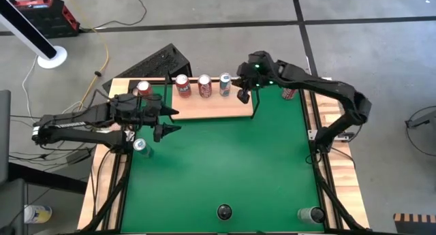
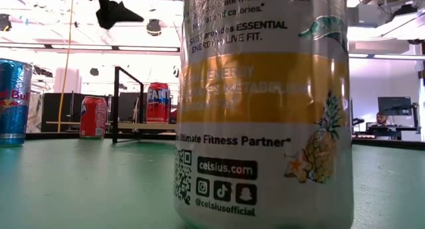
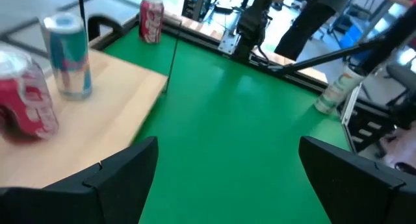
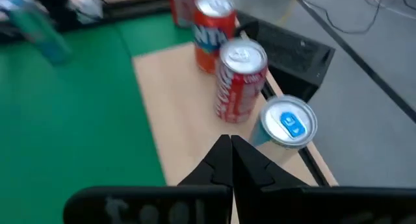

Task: Place canned beverage on shelf
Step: Put the left white and yellow soda can on the shelf

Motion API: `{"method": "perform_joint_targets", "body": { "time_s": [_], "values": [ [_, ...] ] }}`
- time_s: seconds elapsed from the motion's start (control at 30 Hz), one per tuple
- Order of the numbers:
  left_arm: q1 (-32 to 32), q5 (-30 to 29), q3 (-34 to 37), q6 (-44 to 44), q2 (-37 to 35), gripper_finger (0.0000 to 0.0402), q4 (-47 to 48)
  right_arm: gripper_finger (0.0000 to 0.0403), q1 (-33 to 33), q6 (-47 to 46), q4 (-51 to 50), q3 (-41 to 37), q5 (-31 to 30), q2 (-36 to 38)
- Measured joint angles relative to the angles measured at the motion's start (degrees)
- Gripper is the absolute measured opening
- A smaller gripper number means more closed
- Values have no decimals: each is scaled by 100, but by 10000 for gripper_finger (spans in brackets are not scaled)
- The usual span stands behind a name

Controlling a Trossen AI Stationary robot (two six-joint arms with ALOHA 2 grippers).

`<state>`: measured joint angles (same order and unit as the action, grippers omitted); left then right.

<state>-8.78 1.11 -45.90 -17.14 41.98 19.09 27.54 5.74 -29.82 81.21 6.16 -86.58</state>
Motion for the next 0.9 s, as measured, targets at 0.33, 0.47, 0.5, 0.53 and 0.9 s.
{"method": "perform_joint_targets", "body": {
  "time_s": [0.33, 0.47, 0.5, 0.53, 0.9],
  "values": [
    [0, 28, -558, 824, 242, 357, -272, 21, -1272, -959, -318, 0, -48, 1283],
    [0, 604, -526, 1127, 694, 357, -499, 21, -2156, -1672, -432, 0, -442, 1526],
    [2, 724, -521, 1171, 814, 357, -528, 21, -2389, -1958, -528, 0, -508, 1583],
    [4, 849, -521, 1198, 931, 357, -607, 21, -2633, -2262, -617, 0, -550, 1643],
    [383, 1962, -521, 1769, 2053, 357, -2283, 21, -5115, -6186, -2526, -2, -1434, 1523]
  ]
}}
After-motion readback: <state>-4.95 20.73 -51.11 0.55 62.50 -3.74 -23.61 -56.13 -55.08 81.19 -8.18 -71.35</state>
